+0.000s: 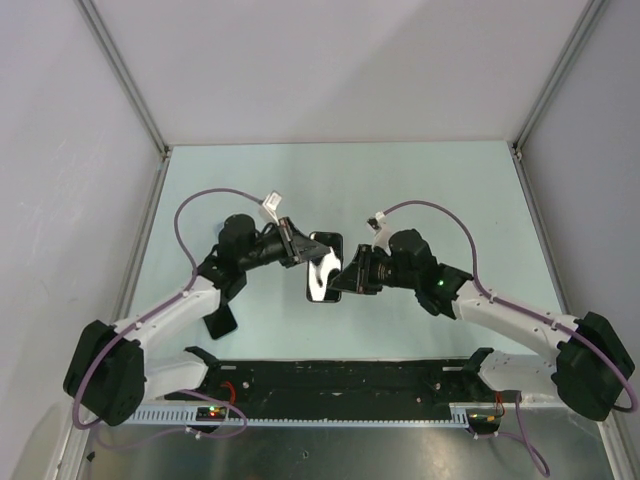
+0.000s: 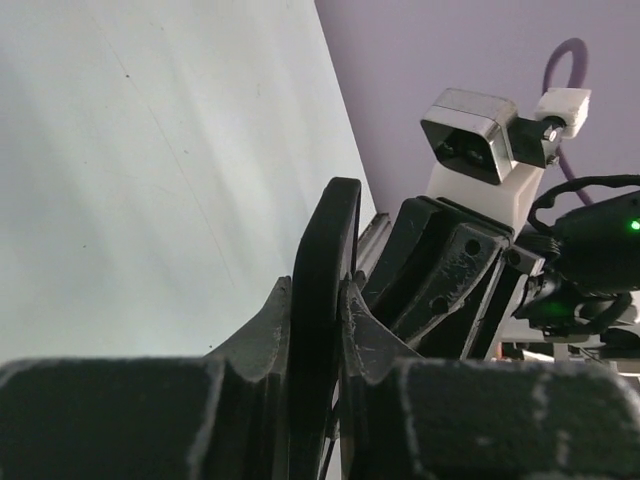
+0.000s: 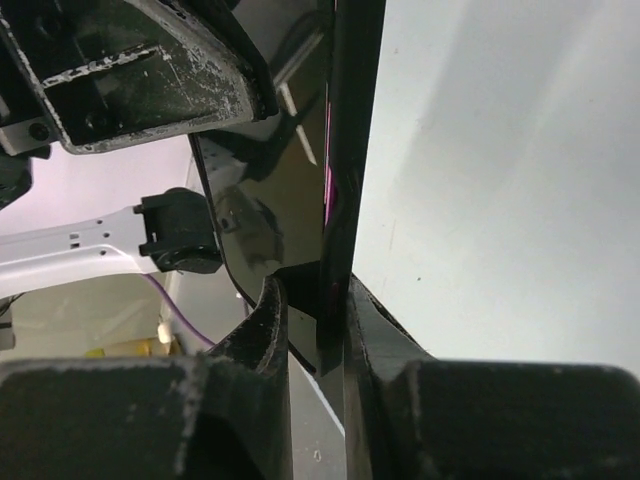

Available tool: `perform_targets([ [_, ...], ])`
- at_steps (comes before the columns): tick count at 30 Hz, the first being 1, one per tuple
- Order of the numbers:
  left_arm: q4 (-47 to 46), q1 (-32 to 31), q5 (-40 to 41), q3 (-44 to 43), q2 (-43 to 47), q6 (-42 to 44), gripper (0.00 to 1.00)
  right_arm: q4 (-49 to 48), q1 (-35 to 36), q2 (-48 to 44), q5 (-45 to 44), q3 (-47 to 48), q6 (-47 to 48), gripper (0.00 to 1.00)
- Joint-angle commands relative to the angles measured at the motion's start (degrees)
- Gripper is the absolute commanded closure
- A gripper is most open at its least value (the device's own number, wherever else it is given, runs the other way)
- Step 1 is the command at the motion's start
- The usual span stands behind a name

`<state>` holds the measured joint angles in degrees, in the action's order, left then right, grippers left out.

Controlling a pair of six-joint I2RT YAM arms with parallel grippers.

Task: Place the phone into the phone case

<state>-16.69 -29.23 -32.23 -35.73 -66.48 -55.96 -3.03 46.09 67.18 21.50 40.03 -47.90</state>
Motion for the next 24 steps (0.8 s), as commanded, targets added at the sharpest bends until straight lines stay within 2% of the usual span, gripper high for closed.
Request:
perform_targets([
  [1, 4.83, -3.07, 10.26, -2.2, 0.7, 2.73, 1.0, 6.5, 1.03, 1.52, -13.77, 2.91, 5.42, 0.94],
  [4, 5.22, -2.98, 11.32, -2.92, 0.26, 3.09, 1.0, 8.01, 0.66, -0.56, -16.07, 2.55, 6.81, 0.46],
  [5, 5.33, -3.0, 11.71, -3.33, -0.03, 3.03, 1.0, 7.98, 0.62, -1.66, -17.07, 2.13, 7.36, 0.33],
  [6, 5.3, -3.01, 11.99, -3.67, -0.44, 2.91, 1.0, 7.7, 0.65, -3.08, -17.79, 1.4, 7.77, 0.22],
  [8, 5.31, -2.98, 12.1, -4.25, -1.38, 2.53, 1.0, 5.78, 1.11, -5.58, -18.61, 0.01, 8.84, 0.08],
  [11, 5.27, -3.06, 12.28, -5.25, -2.52, 1.99, 1.0, 2.77, 2.25, -6.62, -18.85, -0.57, 10.44, 0.02],
  [17, 5.26, -3.1, 12.65, -5.96, -3.53, 0.95, 1.0, -4.32, 3.8, -2.66, -18.07, -0.44, 10.5, 0.01],
  [24, 5.31, -3.11, 12.2, -6.42, -3.86, 0.51, 1.0, -6.17, 4.32, 2.11, -19.69, 1.29, 10.41, 0.0],
])
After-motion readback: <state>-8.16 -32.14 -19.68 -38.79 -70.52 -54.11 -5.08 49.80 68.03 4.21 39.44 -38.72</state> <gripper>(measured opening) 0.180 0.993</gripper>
